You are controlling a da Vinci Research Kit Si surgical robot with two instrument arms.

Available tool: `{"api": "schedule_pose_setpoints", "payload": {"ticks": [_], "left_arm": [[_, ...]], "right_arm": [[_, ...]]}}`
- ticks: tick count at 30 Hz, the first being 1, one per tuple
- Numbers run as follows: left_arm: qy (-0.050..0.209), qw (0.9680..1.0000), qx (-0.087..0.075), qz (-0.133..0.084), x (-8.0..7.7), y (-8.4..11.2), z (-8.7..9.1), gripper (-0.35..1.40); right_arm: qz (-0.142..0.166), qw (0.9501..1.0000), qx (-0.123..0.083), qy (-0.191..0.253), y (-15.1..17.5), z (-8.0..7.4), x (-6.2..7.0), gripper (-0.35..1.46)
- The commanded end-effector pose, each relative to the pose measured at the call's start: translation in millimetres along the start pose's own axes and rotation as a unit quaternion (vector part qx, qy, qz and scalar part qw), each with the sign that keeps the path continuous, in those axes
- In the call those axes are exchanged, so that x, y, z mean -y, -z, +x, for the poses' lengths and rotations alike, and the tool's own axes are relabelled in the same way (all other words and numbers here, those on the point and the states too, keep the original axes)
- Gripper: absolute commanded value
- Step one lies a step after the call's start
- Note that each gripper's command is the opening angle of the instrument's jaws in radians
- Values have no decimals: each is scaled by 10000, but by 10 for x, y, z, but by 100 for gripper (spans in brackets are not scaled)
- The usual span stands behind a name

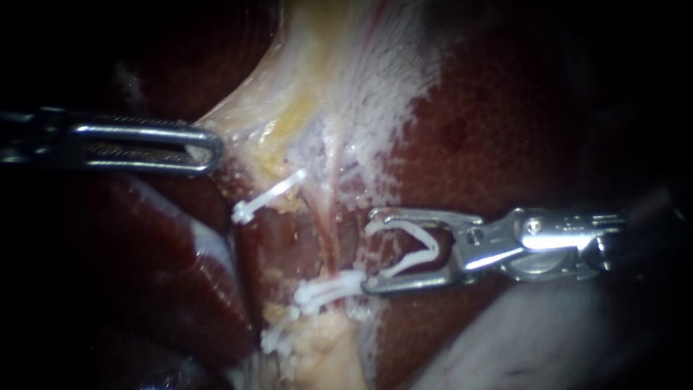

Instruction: Clipping third clip right tube

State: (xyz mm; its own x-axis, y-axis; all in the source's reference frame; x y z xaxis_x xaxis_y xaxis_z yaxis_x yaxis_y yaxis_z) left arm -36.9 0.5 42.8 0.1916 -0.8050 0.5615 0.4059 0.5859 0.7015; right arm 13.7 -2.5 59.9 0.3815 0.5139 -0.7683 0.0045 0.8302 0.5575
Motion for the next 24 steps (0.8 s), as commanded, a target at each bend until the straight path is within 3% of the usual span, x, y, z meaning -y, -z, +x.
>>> {"api": "schedule_pose_setpoints", "payload": {"ticks": [1, 11, 24], "left_arm": [[-6, 10000, 0, -8, 1, 0, 0, -35], [-7, 10000, 1, -11, 9, 1, -1, -35], [-38, 10000, 8, -27, 15, 2, -1, -35]], "right_arm": [[37, 10000, 5, 5, -3, 0, 0, 59], [561, 9984, 71, -54, -34, 6, -2, 54], [565, 9984, 87, -9, -58, 6, -3, 55]]}}
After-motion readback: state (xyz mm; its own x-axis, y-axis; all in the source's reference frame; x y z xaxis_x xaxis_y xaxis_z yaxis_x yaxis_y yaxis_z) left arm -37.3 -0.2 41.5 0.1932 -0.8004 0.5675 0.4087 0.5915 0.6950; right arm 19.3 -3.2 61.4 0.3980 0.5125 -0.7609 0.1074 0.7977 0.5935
